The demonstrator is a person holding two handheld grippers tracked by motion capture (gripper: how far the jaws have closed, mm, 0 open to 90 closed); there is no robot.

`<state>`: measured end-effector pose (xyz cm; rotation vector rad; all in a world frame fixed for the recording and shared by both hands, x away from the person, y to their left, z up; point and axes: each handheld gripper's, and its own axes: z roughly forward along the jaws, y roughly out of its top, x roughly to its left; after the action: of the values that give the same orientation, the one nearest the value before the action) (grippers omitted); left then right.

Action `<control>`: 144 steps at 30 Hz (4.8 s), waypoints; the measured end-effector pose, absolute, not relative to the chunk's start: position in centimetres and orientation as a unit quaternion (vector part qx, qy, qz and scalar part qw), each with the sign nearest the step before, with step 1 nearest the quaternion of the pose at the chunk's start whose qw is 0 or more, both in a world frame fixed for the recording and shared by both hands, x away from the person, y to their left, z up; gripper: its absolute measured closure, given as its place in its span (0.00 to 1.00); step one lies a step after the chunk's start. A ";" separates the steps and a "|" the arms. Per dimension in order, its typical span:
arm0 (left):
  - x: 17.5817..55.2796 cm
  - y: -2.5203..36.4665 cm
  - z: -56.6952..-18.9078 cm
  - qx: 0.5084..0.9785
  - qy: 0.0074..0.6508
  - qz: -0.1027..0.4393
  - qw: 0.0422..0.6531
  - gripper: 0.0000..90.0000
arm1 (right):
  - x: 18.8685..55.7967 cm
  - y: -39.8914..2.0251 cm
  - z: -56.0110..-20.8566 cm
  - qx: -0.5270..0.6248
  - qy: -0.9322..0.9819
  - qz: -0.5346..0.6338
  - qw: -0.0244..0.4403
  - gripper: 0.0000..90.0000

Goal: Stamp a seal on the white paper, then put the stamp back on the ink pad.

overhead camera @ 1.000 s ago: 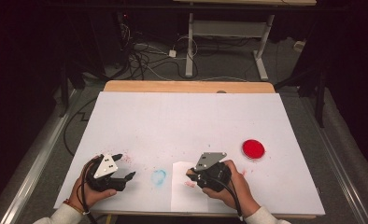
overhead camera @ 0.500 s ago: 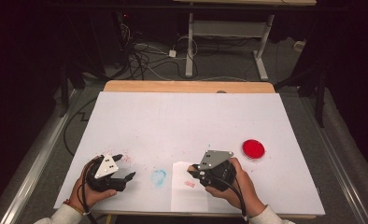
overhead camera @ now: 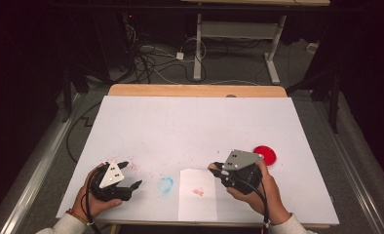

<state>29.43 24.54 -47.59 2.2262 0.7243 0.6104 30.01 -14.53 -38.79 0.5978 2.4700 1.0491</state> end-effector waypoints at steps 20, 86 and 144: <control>29.4 24.5 -47.6 0.862 0.278 0.238 0.350 0.24 | 30.9 -16.6 -38.9 0.243 0.876 0.360 0.209 0.85; 28.7 25.5 -47.9 0.857 0.300 0.228 0.351 0.24 | 36.4 -26.5 -41.8 0.401 0.838 0.273 0.250 0.85; 28.3 25.3 -47.7 0.860 0.294 0.235 0.344 0.24 | 36.4 -26.8 -41.1 0.425 0.778 0.347 0.306 0.36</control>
<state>28.30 25.33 -47.74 2.2343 0.7633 0.6099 36.39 -26.77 -41.14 1.1252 2.0593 0.9174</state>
